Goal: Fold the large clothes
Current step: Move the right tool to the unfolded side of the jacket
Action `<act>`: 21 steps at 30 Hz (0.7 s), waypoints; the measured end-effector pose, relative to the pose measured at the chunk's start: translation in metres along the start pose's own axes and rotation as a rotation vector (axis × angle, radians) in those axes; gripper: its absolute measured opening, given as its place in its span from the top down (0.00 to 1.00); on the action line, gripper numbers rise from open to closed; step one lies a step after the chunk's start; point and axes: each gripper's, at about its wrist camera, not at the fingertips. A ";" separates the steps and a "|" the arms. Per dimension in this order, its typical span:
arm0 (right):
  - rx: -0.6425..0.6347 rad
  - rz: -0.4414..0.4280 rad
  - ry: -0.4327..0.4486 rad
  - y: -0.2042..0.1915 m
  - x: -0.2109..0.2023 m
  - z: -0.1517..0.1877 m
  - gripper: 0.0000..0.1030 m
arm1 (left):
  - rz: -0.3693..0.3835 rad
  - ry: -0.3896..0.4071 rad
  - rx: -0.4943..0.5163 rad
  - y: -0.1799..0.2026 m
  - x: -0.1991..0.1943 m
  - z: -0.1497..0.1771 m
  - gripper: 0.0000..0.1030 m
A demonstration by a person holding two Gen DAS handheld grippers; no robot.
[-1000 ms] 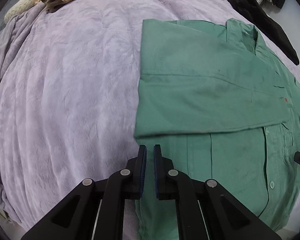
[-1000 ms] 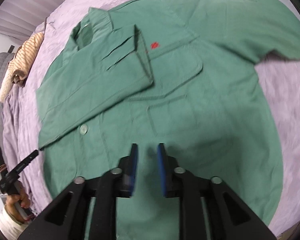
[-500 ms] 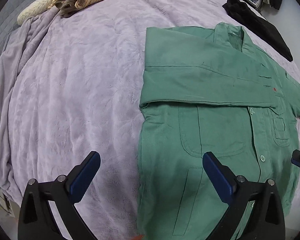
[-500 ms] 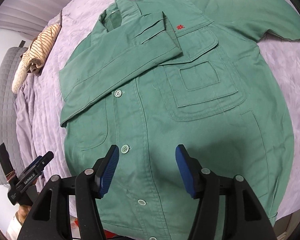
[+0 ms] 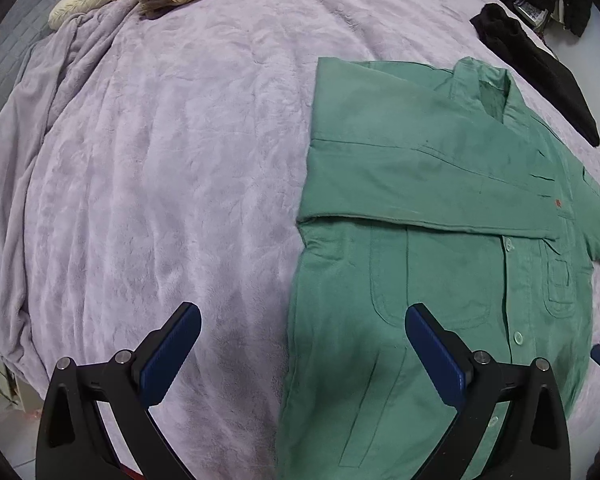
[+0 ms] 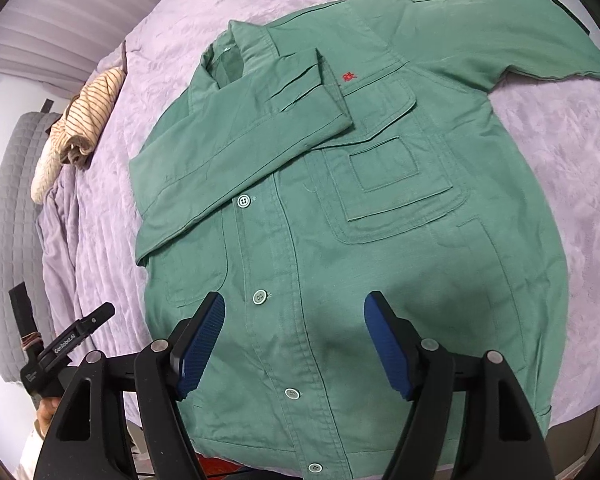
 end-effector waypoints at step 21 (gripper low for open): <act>0.053 0.056 -0.028 0.036 -0.013 0.022 0.27 | -0.117 -0.114 0.020 -0.007 0.098 -0.017 0.01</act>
Point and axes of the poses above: each gripper's, at about its wrist camera, not at the fingertips, and x roughly the way its jaws point, y to its right, z to its underside, and after that the axes turned 3 degrees about x, right-handed
